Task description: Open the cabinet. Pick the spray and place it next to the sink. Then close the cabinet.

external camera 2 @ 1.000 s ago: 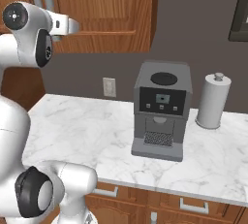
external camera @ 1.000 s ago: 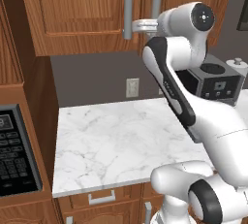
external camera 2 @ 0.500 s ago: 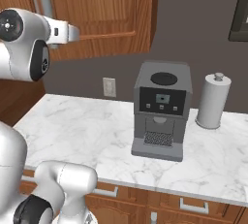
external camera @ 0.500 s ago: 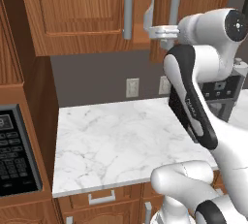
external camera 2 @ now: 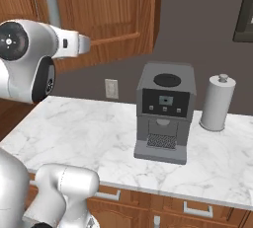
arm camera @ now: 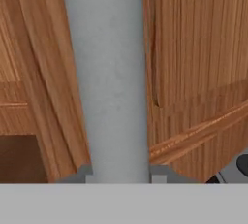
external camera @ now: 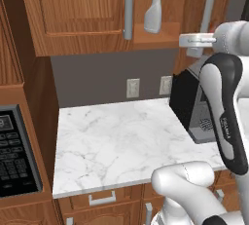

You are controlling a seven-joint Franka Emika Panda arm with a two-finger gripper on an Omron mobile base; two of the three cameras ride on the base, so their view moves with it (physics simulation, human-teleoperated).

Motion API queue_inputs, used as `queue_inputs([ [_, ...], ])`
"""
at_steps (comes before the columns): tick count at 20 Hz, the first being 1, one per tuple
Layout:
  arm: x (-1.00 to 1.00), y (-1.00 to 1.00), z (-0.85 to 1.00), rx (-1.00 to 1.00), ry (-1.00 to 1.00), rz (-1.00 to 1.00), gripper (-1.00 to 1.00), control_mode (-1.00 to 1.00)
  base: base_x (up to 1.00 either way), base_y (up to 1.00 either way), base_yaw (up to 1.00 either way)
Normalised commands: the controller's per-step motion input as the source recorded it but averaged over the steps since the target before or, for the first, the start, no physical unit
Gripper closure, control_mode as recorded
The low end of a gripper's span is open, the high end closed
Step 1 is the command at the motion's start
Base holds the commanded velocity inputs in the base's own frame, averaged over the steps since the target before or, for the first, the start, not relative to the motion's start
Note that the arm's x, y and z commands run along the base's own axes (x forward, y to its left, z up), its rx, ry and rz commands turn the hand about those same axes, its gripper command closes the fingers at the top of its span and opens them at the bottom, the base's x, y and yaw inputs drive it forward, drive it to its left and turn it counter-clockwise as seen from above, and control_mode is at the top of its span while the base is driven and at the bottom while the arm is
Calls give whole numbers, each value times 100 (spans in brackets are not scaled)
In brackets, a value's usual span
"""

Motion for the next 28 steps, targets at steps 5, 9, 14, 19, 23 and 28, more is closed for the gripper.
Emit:
queue_inputs([
  [5, -76, -59, 7, 4, 0, 0, 100, -100, 0, 0, 0],
  [9, -70, -62, 6, 6, 0, 0, 100, -100, 0, 0, 0],
  [14, -57, -61, 3, 6, 1, 0, 100, -100, 0, 0, 0],
  [19, -20, 6, -33, 0, 7, 0, -100, -100, 0, 0, 0],
  [23, -9, 25, -26, 3, 1, -1, -100, -100, 0, 0, 0],
  [28, -35, 0, -2, 12, 3, 0, -100, -100, 0, 0, 0],
])
